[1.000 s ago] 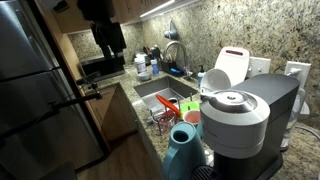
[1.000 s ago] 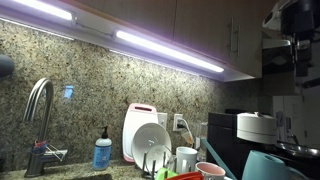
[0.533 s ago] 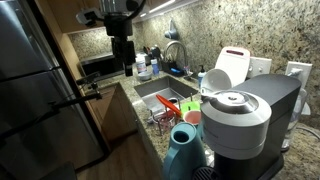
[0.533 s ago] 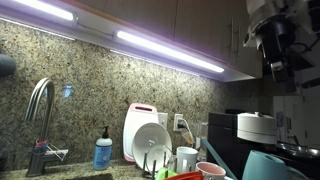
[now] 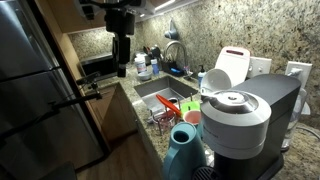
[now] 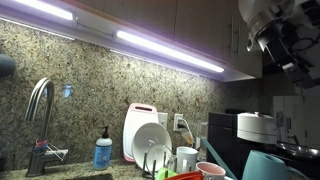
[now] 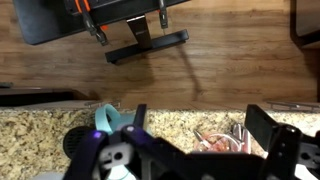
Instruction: Tilt the watering can over the mug
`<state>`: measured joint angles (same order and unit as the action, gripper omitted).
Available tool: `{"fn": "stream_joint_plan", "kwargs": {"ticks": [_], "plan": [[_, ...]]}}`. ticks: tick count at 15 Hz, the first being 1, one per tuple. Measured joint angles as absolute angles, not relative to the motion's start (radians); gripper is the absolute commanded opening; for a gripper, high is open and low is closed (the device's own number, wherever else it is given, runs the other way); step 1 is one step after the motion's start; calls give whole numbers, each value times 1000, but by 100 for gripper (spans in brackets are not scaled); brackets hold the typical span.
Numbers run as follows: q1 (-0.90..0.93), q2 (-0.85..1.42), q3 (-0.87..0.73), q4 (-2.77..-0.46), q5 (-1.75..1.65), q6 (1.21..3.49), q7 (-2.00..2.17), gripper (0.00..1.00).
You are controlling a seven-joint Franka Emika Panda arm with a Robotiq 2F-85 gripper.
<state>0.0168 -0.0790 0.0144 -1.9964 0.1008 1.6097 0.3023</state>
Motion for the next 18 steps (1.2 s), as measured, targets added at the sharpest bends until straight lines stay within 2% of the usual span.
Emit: {"fn": "stream_joint_plan", "kwargs": {"ticks": [6, 12, 18], "plan": [[-10, -114, 0, -2019, 44, 1538, 316, 100], [-13, -110, 2, -2127, 76, 1784, 364, 100], [-13, -110, 2, -2138, 83, 1799, 377, 100]]}}
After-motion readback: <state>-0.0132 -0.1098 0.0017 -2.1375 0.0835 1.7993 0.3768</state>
